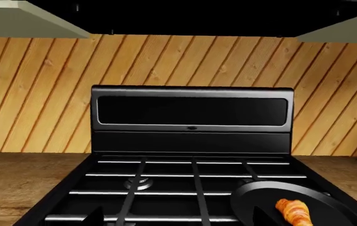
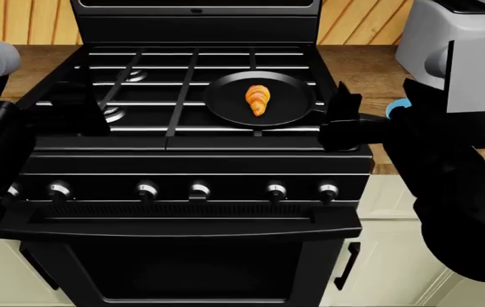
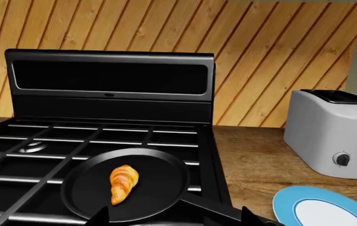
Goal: Pick the croissant and place it on the pan. Then turn on the stove to warm the croissant.
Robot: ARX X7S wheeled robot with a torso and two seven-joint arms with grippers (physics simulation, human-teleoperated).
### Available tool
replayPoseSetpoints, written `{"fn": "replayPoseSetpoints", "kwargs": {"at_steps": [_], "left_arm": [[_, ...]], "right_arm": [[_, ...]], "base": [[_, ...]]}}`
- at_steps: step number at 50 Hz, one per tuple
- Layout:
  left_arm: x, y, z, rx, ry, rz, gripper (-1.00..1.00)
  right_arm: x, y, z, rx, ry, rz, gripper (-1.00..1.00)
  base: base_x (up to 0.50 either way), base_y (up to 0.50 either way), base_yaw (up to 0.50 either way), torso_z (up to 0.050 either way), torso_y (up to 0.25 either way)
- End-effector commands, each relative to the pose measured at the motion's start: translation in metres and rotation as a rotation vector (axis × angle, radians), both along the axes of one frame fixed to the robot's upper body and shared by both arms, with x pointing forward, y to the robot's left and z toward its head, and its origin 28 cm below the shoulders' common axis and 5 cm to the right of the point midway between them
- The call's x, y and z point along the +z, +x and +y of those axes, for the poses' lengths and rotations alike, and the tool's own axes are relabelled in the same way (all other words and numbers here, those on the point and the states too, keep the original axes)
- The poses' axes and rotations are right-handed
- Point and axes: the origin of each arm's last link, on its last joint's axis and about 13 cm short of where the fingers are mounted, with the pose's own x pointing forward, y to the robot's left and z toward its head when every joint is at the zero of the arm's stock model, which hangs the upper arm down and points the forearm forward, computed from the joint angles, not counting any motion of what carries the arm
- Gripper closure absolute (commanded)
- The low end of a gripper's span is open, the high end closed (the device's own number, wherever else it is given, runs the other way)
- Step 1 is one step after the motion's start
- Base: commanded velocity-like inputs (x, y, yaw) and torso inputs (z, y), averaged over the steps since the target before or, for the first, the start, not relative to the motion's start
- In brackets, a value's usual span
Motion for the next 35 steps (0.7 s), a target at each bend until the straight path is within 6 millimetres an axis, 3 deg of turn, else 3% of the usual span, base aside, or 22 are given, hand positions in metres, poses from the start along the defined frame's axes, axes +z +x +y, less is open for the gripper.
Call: {"fn": "replayPoseSetpoints", "kwargs": {"at_steps": [1, 35], "left_arm": [[0.0, -0.001, 0.0, 0.055, -0.027, 0.01, -1.0], [0.0, 0.0, 0.0, 0.018, 0.02, 0.002, -1.0]], "right_arm": [[-0.001, -0.002, 0.003, 0.003, -0.002, -0.022, -1.0], [-0.017, -0.005, 0.001, -0.027, -0.026, -0.046, -1.0]], "base": [[0.0, 0.0, 0.0, -0.05, 0.018], [0.0, 0.0, 0.0, -0.05, 0.019]]}}
